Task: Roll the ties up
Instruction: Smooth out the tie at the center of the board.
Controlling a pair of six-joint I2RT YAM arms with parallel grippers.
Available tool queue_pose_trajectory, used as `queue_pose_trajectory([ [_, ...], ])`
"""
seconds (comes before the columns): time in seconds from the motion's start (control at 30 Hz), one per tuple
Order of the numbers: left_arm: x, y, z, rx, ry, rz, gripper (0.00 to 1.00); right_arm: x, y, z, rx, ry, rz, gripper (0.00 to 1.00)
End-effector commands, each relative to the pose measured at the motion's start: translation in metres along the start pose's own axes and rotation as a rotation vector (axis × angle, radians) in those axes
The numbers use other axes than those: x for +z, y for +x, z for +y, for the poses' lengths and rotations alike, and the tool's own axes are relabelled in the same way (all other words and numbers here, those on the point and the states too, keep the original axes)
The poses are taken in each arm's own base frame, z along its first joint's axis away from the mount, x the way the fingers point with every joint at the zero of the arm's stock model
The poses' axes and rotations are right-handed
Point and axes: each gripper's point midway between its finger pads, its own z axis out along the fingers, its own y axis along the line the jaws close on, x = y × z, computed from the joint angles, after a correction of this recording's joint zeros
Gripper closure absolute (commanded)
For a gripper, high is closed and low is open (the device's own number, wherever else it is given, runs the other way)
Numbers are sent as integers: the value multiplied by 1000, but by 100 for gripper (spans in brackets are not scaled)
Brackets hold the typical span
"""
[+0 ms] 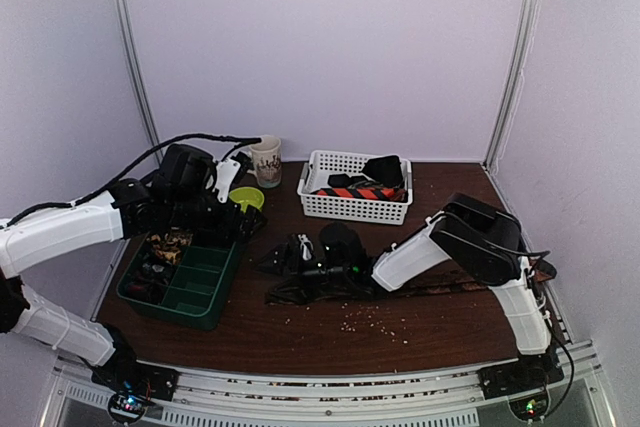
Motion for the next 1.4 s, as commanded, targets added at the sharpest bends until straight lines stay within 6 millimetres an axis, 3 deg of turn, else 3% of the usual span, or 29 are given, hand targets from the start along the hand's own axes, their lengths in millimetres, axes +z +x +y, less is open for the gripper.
queue_pose_trajectory([
  [0.0,-3,-16,0,14,3,-37,2,-12,1,29,-35,-41,-3,0],
  [0.17,-3,-17,0,16,0,-37,2,-31,-1,48,-85,-45,-21,0],
  [0.37,-2,-15,1,18,-3,-33,2,-45,-8,20,-58,-2,-40,0],
  [0.67,-1,-14,0,20,-1,-25,2,-46,-13,-19,-25,52,-52,0],
  [0.83,-1,-15,0,24,0,-23,2,-53,-14,2,-33,11,-56,1],
  [1.07,4,-15,-4,22,18,-17,2,-86,-26,23,-59,-8,-105,0],
  [1.37,8,-14,-5,21,22,-9,2,-94,-27,-15,-2,11,-124,1],
])
